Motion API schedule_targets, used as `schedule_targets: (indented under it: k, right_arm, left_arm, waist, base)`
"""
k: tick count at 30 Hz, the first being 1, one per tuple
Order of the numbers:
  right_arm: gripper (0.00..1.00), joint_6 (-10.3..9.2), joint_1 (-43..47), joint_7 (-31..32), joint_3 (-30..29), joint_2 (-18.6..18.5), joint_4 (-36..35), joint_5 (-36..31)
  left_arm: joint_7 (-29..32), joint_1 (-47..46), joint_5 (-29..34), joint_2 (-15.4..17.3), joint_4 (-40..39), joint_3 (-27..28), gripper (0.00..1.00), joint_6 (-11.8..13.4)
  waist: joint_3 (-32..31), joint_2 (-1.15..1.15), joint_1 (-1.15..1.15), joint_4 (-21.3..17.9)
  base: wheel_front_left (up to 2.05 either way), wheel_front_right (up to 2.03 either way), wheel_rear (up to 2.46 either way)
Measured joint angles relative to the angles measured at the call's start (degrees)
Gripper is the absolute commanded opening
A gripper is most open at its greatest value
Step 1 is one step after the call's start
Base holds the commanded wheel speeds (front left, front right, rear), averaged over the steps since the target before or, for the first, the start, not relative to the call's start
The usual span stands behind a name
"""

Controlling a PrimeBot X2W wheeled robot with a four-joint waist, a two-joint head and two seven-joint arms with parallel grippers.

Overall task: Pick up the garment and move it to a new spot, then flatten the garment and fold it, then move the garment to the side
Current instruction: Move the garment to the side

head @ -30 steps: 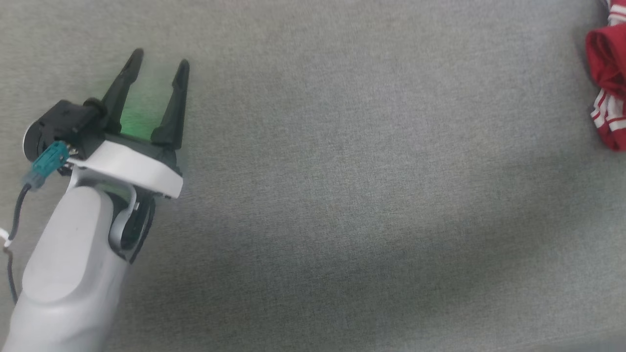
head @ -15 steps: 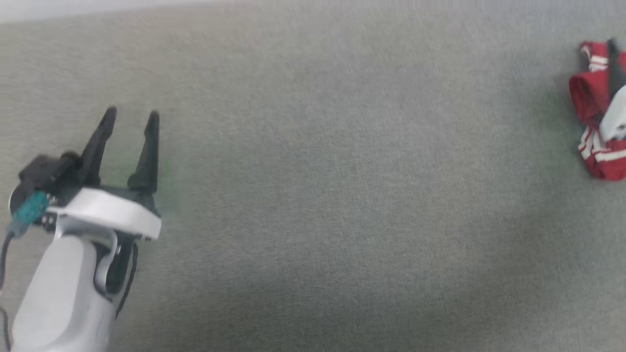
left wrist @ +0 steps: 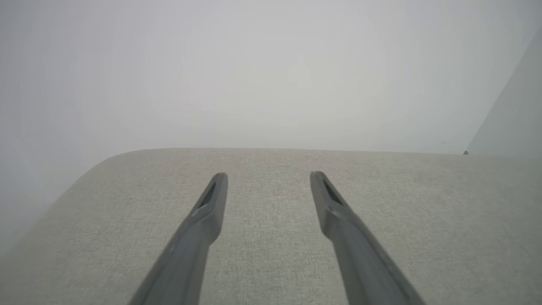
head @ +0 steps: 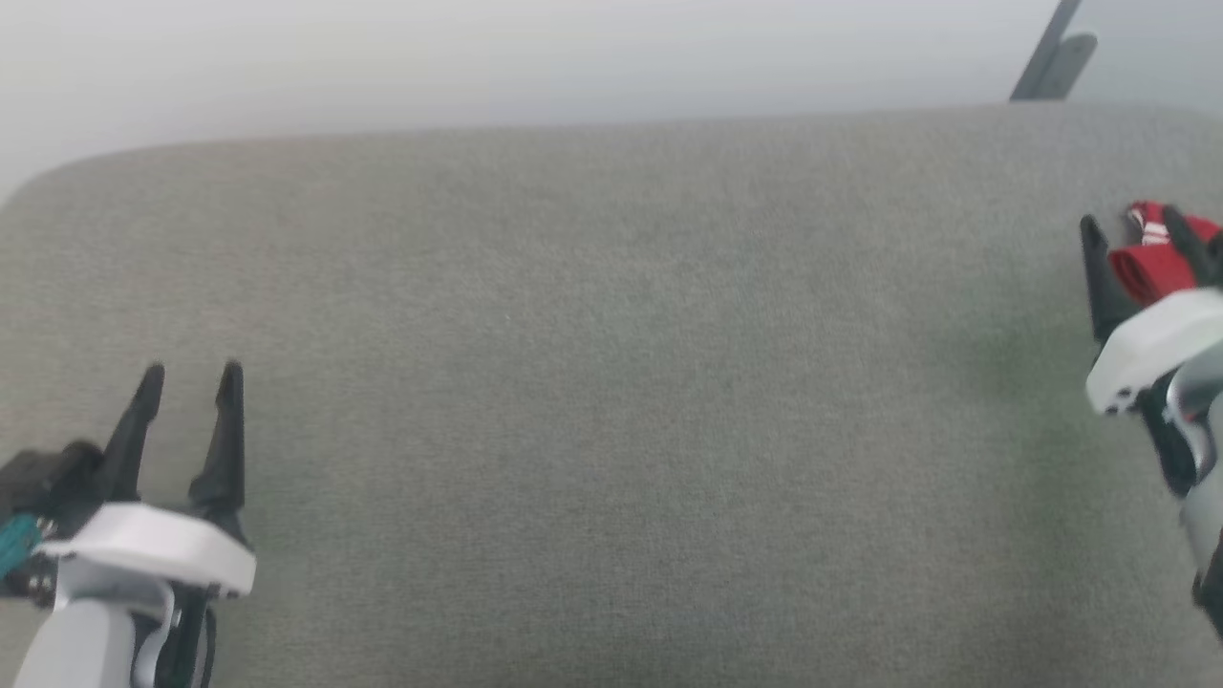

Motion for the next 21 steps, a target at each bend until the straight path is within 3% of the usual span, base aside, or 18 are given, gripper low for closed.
schedule_targets:
  k: [10, 21]
  right_arm:
    - [1.00, 0.00, 12.1, 0.0, -5.2, 3.6, -9.9, -3.7]
    - [1.00, -0.01, 21.6, 0.0, -8.9, 7.8, -16.2, -5.8]
  left_arm:
    - [0.0, 7.7, -0.4, -0.3, -1.3, 4.0, 1.00, 0.0]
    - [0.0, 11.4, -0.6, -1.1, -2.6, 5.3, 1.00, 0.0]
  waist:
    - [-4.9, 0.00, 0.00, 1.5]
    - [-7.4, 0.00, 0.00, 1.7]
  base:
    - [0.00, 0.00, 0.00]
    - [0.00, 0.00, 0.00]
